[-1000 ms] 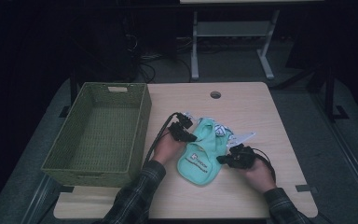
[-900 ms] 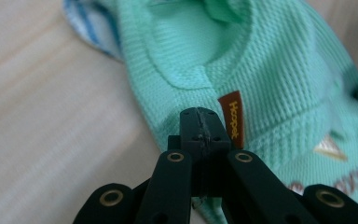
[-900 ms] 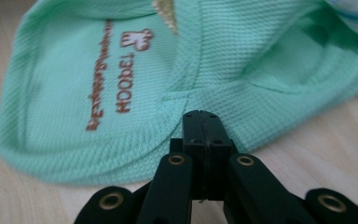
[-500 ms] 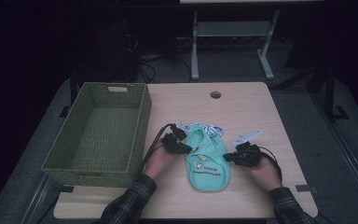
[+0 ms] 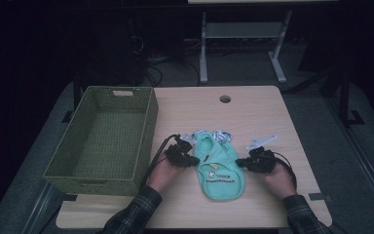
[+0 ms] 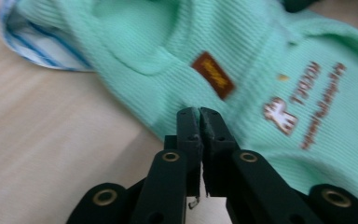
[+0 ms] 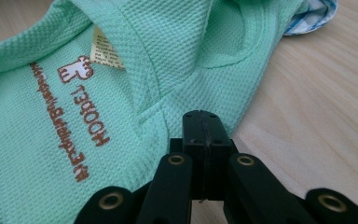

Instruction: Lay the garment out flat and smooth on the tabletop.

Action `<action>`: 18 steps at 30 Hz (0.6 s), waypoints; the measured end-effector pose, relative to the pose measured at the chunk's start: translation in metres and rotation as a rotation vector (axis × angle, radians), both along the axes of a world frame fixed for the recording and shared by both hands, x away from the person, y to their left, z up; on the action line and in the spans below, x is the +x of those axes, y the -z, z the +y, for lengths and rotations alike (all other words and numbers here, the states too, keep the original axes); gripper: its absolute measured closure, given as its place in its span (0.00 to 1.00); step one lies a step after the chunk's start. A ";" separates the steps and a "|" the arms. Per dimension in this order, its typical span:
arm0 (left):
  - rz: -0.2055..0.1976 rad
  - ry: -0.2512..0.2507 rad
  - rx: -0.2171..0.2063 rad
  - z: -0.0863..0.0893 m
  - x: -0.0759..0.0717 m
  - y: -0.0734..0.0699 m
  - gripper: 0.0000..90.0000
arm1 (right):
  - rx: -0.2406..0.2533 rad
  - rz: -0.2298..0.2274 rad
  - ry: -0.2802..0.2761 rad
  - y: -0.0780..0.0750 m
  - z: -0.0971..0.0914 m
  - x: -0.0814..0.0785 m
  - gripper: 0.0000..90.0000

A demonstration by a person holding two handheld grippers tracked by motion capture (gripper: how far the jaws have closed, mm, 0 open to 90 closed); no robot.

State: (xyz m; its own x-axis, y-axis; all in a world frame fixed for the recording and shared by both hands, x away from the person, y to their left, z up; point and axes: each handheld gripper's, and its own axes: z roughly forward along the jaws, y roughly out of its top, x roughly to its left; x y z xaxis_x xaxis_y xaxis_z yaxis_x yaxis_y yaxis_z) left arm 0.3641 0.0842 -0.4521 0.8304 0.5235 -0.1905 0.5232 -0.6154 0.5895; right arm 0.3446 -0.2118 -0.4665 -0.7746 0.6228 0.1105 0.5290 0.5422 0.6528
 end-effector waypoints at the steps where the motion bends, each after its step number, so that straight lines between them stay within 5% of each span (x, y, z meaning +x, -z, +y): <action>1: -0.003 0.006 0.007 0.000 -0.002 -0.001 0.93 | 0.001 0.003 0.001 0.000 0.000 0.000 1.00; 18: -0.024 0.039 -0.059 -0.039 -0.008 0.010 0.81 | 0.003 -0.002 0.006 0.000 0.002 -0.001 1.00</action>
